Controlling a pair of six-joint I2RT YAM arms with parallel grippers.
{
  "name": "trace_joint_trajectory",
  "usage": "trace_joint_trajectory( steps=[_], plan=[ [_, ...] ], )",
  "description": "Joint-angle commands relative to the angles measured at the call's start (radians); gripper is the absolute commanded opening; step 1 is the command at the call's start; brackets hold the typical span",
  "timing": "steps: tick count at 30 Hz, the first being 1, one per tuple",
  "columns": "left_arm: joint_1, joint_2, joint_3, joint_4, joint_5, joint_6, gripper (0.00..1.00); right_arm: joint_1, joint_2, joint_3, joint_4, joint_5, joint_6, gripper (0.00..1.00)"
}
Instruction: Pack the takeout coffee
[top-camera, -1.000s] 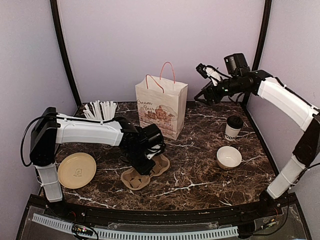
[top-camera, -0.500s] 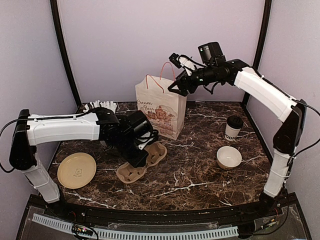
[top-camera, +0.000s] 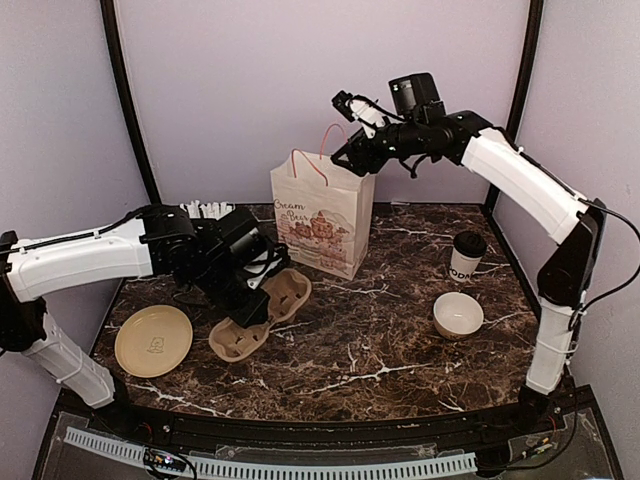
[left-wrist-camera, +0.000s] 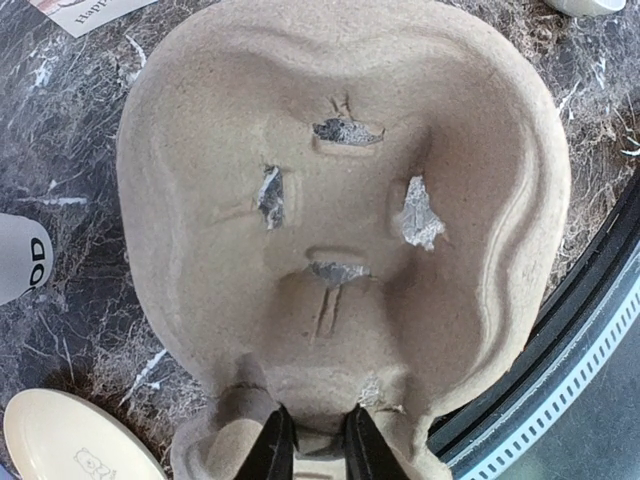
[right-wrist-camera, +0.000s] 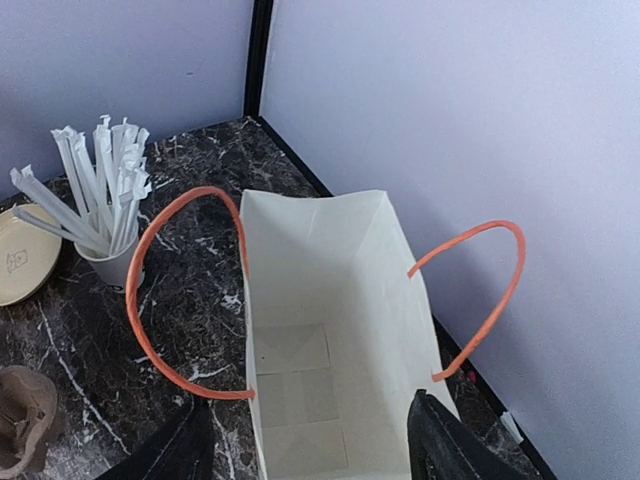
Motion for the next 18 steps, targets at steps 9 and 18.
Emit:
trace_joint_trajectory(
  steps=[9, 18],
  plan=[
    [-0.005, -0.077, 0.053, -0.076, -0.008, -0.025, 0.21, -0.098, 0.132, 0.194, 0.096, 0.040, 0.087, 0.79],
    [-0.005, -0.118, 0.119, -0.135, -0.020, -0.030, 0.21, -0.099, 0.238, 0.274, 0.134, -0.007, 0.110, 0.66]
  ],
)
